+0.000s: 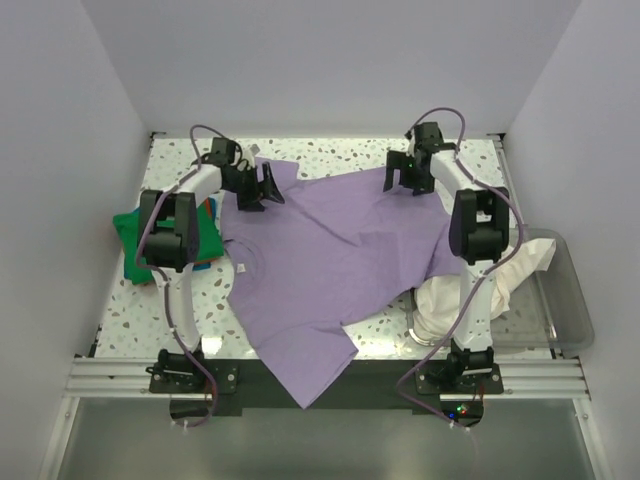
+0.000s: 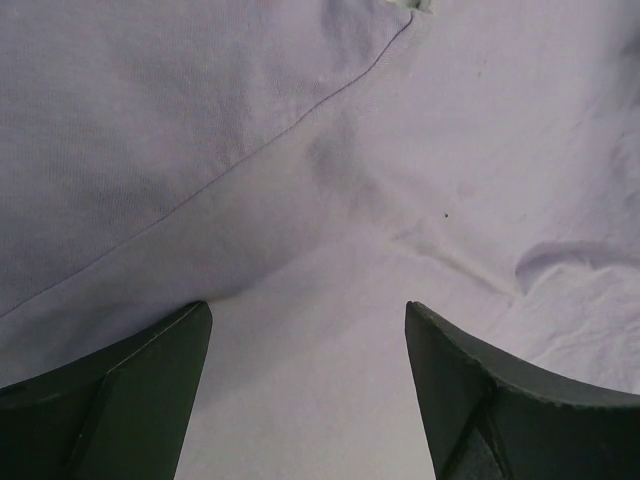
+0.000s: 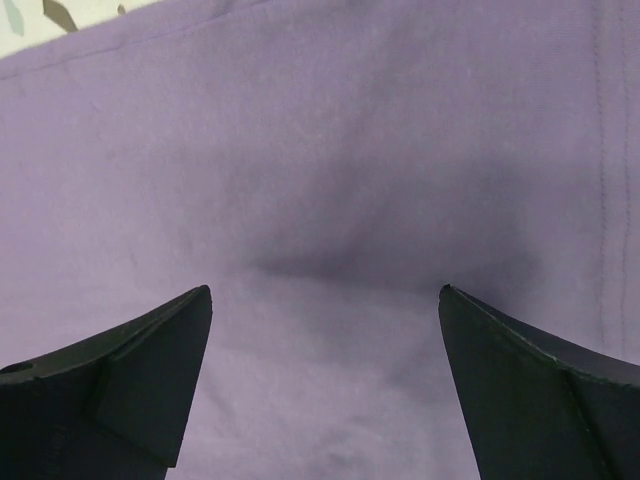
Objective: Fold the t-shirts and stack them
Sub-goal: Flatten the tshirt out
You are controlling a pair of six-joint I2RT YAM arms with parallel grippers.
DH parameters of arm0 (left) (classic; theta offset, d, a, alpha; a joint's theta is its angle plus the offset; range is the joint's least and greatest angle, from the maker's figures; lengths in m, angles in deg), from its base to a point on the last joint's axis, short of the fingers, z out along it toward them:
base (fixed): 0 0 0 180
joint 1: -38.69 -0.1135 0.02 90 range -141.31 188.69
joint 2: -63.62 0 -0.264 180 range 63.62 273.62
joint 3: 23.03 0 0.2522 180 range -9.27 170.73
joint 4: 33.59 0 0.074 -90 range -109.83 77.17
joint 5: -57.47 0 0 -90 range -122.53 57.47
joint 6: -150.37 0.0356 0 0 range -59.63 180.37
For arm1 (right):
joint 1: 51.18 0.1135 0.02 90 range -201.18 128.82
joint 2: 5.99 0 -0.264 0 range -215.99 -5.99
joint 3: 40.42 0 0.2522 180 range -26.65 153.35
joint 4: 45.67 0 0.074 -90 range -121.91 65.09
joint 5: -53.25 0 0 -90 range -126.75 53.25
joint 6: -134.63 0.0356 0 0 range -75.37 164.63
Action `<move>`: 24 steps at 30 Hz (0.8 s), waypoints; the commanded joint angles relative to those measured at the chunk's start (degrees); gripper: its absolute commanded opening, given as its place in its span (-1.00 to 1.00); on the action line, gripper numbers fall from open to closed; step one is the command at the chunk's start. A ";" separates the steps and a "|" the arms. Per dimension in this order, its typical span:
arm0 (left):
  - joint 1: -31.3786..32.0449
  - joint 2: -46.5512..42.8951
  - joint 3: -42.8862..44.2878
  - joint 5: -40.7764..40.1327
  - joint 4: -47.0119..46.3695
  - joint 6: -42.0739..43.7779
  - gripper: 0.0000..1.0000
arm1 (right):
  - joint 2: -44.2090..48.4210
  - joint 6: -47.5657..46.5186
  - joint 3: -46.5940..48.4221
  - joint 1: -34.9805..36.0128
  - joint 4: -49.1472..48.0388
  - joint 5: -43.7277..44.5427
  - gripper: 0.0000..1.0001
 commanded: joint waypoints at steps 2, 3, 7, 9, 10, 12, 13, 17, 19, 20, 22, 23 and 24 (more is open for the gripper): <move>-1.65 8.00 4.18 -4.56 0.05 1.82 0.68 | -3.97 1.21 5.77 0.35 2.75 0.48 0.97; -1.91 8.71 5.15 -4.74 0.05 1.99 0.68 | -4.68 1.21 6.56 0.26 3.10 1.00 0.98; -3.14 13.62 12.42 -5.36 1.01 1.82 0.68 | -8.37 2.00 11.65 0.26 4.95 2.15 0.98; -3.59 15.65 15.51 -5.97 1.81 1.91 0.68 | -11.09 2.53 15.50 0.35 6.26 2.59 0.98; -3.67 17.48 17.27 -6.06 2.33 2.08 0.68 | -11.88 2.96 16.92 0.35 6.70 2.76 0.98; -3.76 18.73 21.05 -6.32 2.34 2.43 0.68 | -14.33 4.11 20.78 0.35 7.67 2.94 0.98; -3.76 19.69 22.89 -6.24 1.29 2.44 0.68 | -15.05 4.81 22.11 0.26 7.85 3.03 0.98; -3.76 20.58 25.28 -5.27 -2.14 1.91 0.68 | -17.95 6.66 27.39 0.26 8.20 1.54 0.98; -3.76 20.23 26.07 -5.36 -3.28 1.73 0.68 | -18.22 7.45 28.62 0.35 7.59 0.66 0.98; -3.76 19.97 26.16 -5.44 -3.72 1.65 0.68 | -18.04 7.54 28.54 0.35 7.15 0.05 0.98; -3.67 18.13 25.73 -5.36 -4.95 2.17 0.68 | -16.65 7.71 27.49 0.35 5.83 -1.62 0.98; -3.50 17.34 25.37 -5.44 -5.39 2.35 0.68 | -16.03 7.54 27.22 0.26 5.57 -2.07 0.98; -3.41 15.15 24.93 -5.36 -5.92 2.70 0.68 | -15.41 7.45 26.87 0.26 5.39 -3.03 0.98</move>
